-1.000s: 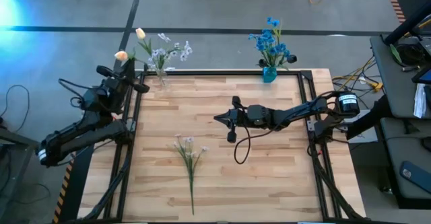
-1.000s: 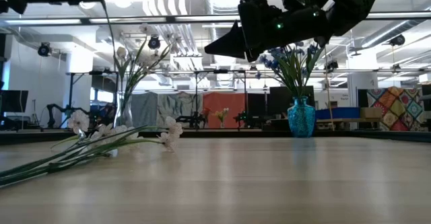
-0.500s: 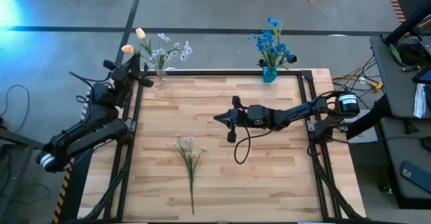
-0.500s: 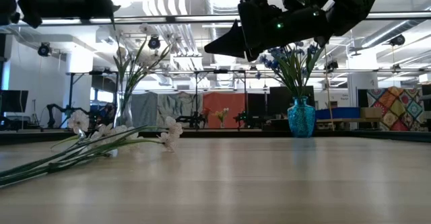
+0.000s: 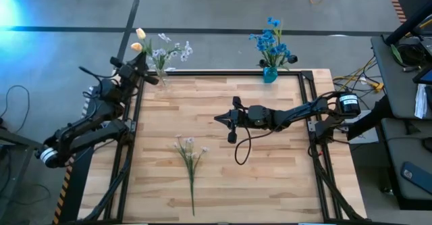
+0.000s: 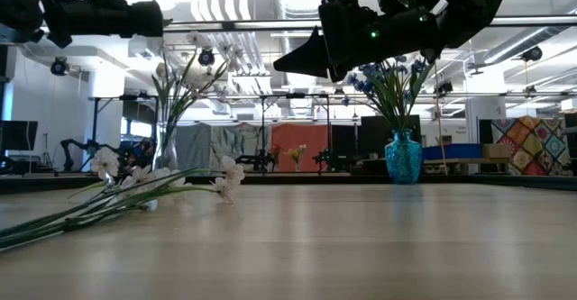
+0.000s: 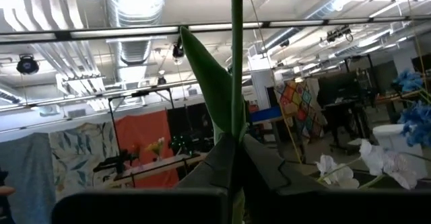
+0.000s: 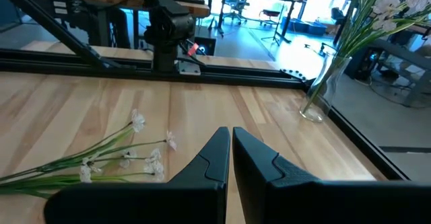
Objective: Sort flowers into vase by color
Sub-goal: Put the yellow flower into the transparent vase
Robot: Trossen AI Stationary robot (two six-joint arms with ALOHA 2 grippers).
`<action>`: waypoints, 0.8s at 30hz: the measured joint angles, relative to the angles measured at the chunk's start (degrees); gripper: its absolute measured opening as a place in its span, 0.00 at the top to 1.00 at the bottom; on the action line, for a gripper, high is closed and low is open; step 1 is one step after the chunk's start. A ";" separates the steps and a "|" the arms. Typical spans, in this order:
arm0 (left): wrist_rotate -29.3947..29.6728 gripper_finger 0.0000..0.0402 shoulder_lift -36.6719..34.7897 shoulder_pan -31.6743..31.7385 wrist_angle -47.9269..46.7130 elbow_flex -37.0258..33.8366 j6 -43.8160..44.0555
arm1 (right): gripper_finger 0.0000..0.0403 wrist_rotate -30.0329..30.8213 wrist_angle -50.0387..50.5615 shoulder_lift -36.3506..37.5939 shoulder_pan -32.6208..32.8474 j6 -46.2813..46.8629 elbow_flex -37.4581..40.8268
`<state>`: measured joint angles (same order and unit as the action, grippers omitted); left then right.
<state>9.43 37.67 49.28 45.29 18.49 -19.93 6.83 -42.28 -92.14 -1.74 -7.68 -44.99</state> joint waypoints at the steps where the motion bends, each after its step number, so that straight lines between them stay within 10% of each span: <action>1: 0.00 1.00 0.48 0.00 0.23 -0.01 -0.09 | 0.97 0.00 0.00 0.00 0.00 0.00 0.00; 24: 10.87 0.93 9.23 1.75 -2.77 -0.27 3.13 | 0.97 0.00 0.05 0.00 0.00 0.06 0.00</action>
<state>20.30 46.90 51.03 42.51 18.22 -16.80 6.83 -42.23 -92.14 -1.74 -7.62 -44.99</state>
